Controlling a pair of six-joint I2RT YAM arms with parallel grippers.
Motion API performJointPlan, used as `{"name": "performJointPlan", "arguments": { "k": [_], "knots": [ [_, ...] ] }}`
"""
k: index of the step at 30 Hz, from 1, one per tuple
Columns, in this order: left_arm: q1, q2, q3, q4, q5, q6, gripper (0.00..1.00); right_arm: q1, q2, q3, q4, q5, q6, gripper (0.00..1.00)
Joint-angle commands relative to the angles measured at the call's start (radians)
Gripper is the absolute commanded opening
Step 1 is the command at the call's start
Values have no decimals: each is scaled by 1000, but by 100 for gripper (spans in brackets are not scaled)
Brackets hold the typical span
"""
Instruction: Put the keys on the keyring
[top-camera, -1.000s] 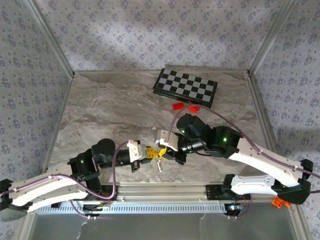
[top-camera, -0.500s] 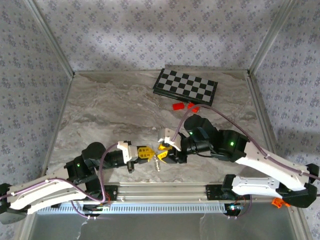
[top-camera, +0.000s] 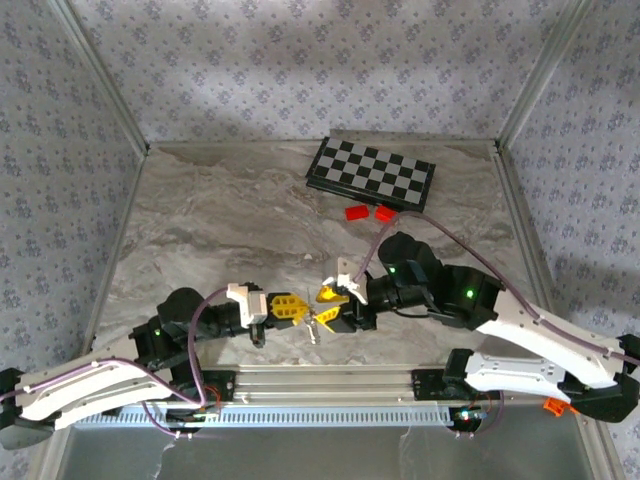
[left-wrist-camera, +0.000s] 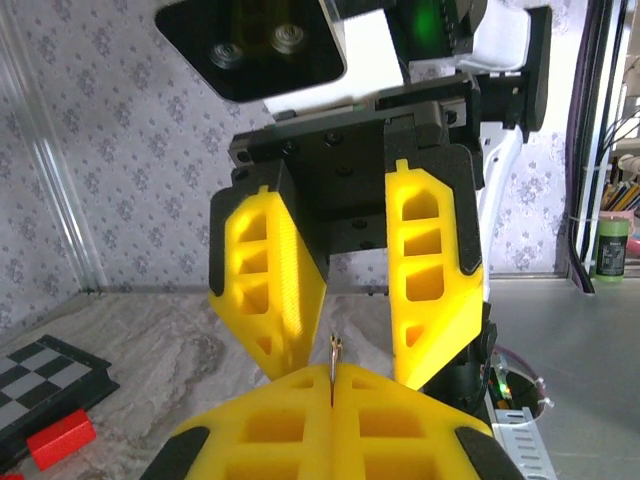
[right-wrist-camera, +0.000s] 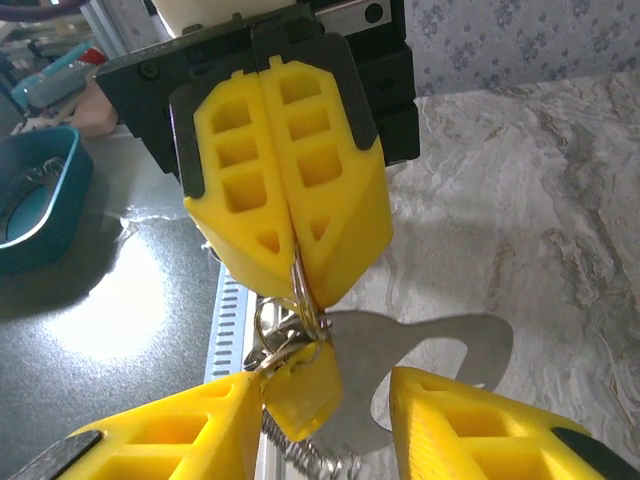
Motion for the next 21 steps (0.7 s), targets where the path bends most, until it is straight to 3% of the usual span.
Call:
{"name": "performJointPlan", "arguments": {
  "k": [1, 21],
  "knots": [
    [-1, -20, 6, 64, 13, -17, 0, -5, -22, -17, 51, -43, 28, 40],
    [-1, -37, -2, 88, -2, -30, 0, -1, -21, -89, 156, -93, 67, 39]
  ]
}}
